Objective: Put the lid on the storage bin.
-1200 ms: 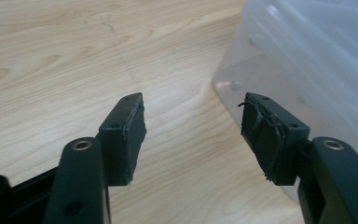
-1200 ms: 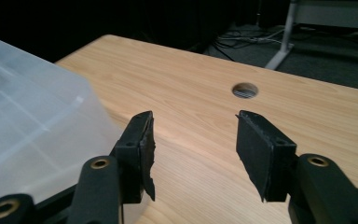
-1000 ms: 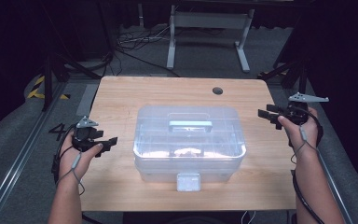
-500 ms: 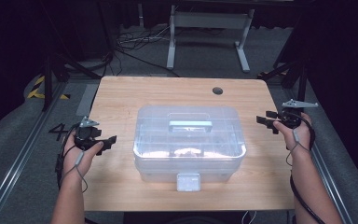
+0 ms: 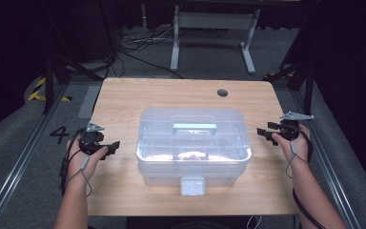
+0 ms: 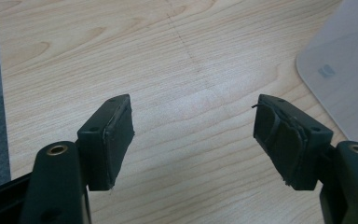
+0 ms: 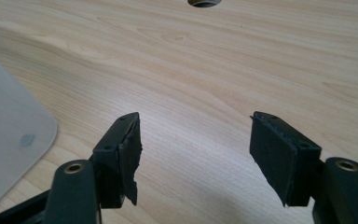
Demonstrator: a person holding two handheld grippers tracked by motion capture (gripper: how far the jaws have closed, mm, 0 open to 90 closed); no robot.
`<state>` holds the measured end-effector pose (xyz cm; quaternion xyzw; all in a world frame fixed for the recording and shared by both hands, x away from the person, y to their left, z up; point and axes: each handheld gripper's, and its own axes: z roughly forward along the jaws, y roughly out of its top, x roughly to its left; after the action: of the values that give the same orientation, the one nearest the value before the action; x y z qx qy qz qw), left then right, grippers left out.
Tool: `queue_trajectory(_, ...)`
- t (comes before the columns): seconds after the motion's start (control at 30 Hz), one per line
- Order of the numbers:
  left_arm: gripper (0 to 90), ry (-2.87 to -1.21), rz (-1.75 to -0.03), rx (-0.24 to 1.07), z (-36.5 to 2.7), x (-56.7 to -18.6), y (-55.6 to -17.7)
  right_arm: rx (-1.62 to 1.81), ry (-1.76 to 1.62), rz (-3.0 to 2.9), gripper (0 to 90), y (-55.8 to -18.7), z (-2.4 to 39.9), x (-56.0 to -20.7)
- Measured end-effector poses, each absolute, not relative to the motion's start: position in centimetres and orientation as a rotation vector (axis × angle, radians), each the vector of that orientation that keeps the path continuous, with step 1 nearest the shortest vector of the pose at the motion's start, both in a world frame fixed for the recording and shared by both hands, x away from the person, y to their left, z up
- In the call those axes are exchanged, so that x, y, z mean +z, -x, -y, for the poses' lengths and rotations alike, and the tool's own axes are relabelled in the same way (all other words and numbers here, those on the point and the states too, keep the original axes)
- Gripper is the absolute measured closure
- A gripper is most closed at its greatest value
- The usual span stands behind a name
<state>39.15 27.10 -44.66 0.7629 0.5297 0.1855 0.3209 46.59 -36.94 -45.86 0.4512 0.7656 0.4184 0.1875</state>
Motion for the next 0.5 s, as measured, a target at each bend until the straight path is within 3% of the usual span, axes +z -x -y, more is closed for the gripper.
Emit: queue_trajectory(0.5,28.6,-2.003,-1.388,0.508,-27.3,-45.2,-39.0,1.118,-1.241,-2.161,32.2,-44.5,36.6,-48.4)
